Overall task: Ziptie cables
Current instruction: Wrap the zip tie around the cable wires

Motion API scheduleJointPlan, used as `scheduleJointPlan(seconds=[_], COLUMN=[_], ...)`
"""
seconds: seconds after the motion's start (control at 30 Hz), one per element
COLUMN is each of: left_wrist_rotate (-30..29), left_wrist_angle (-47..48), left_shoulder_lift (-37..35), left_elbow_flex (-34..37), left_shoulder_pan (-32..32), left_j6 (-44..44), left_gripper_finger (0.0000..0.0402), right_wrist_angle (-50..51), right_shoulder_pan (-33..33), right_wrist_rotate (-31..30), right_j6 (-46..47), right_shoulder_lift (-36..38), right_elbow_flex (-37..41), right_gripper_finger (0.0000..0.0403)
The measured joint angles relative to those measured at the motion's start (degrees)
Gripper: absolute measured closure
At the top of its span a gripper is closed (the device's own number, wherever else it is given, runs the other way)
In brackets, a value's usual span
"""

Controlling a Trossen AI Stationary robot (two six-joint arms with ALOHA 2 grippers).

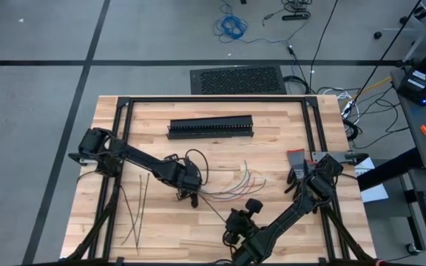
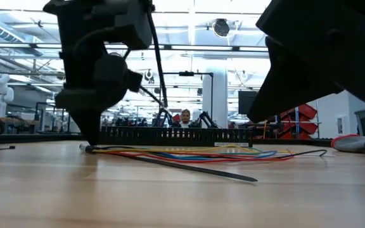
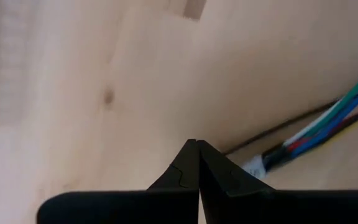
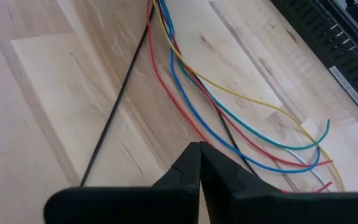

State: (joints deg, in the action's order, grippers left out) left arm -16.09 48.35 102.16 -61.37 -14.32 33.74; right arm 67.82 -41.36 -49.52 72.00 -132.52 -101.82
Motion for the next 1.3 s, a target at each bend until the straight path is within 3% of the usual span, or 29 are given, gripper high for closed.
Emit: scheduleJointPlan(seconds=[0.27,0.6,1.0,1.3], left_wrist_rotate=[-0.3,1.3,3.6,4.0], left_wrist_angle=[5.1,3.9,-3.4,-11.2], left_shoulder_lift=[-1.7,-1.8,-2.0,-2.0], left_elbow_flex=[-0.3,0.6,5.5,6.7], left_shoulder_pan=[-0.9,-1.1,-0.2,3.8], left_j6=[1.9,2.0,1.9,-2.6], left_gripper_finger=[0.0402,0.0402,0.0402,0.0402], right_wrist_angle=[0.2,0.9,1.2,1.3], right_shoulder_pan=[0.1,0.1,0.1,0.2], right_wrist_rotate=[0.0,0.0,0.0,0.0], right_j6=[0.4,0.9,0.9,0.9], right_shoulder_lift=[0.0,0.0,0.0,0.0], right_elbow_flex=[0.0,0.0,0.0,0.0], right_gripper_finger=[0.0403,0.0403,0.0403,0.0403])
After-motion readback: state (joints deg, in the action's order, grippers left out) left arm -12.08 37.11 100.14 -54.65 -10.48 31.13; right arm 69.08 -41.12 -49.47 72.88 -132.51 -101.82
